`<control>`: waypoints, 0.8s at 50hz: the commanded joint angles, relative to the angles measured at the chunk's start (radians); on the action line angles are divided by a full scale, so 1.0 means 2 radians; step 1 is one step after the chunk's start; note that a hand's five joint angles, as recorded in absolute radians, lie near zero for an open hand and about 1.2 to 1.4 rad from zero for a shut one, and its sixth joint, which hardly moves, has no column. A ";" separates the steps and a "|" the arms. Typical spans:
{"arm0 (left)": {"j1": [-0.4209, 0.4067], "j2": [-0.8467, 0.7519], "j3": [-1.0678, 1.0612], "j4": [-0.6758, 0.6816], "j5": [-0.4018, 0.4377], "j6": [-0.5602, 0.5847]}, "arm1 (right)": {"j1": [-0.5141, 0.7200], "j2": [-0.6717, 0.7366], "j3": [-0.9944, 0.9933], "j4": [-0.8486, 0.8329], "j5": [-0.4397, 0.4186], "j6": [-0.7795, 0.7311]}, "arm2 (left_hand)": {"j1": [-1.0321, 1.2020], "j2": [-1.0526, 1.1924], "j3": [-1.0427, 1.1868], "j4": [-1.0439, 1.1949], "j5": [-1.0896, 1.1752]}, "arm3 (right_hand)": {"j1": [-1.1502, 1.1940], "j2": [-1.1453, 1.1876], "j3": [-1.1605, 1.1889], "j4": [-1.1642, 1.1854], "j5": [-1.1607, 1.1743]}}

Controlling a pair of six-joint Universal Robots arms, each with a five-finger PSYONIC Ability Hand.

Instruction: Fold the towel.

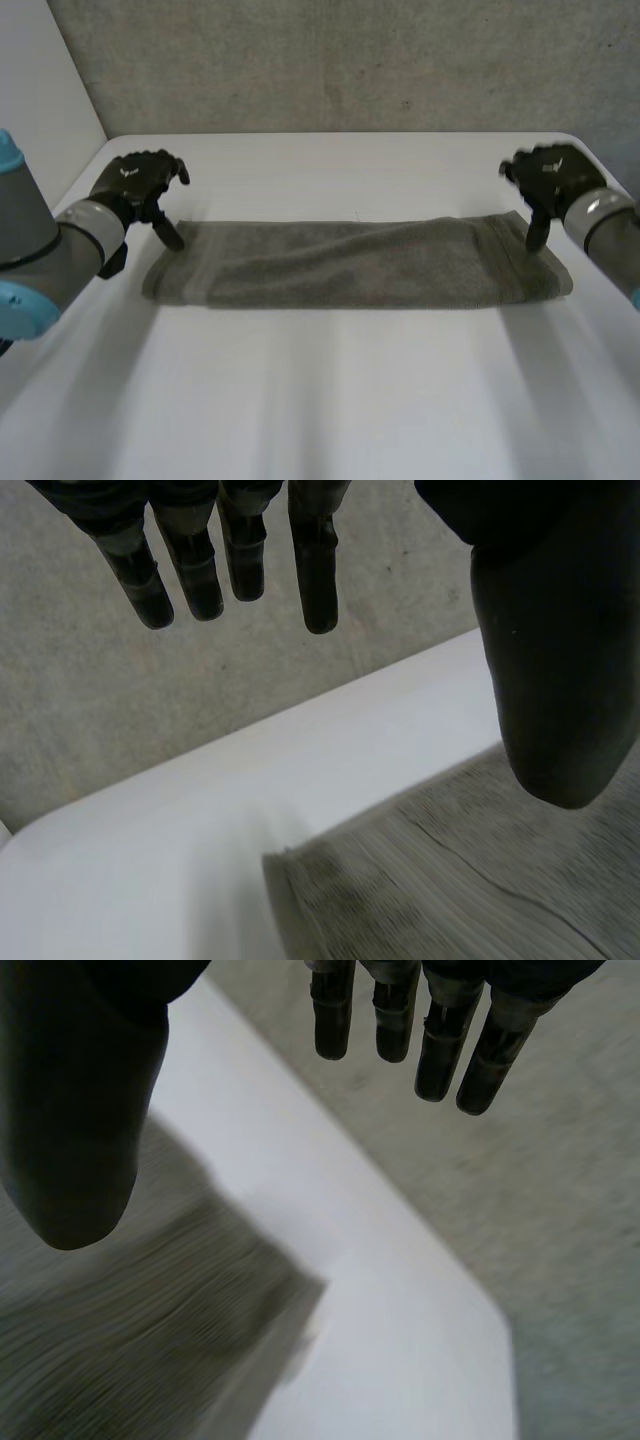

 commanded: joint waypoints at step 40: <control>-0.013 0.000 -0.092 0.076 0.000 -0.004 | -0.148 0.069 0.079 -0.142 -0.059 -0.083 | -0.033 -0.030 -0.032 -0.035 -0.021 | 0.575 0.570 0.577 0.573 0.583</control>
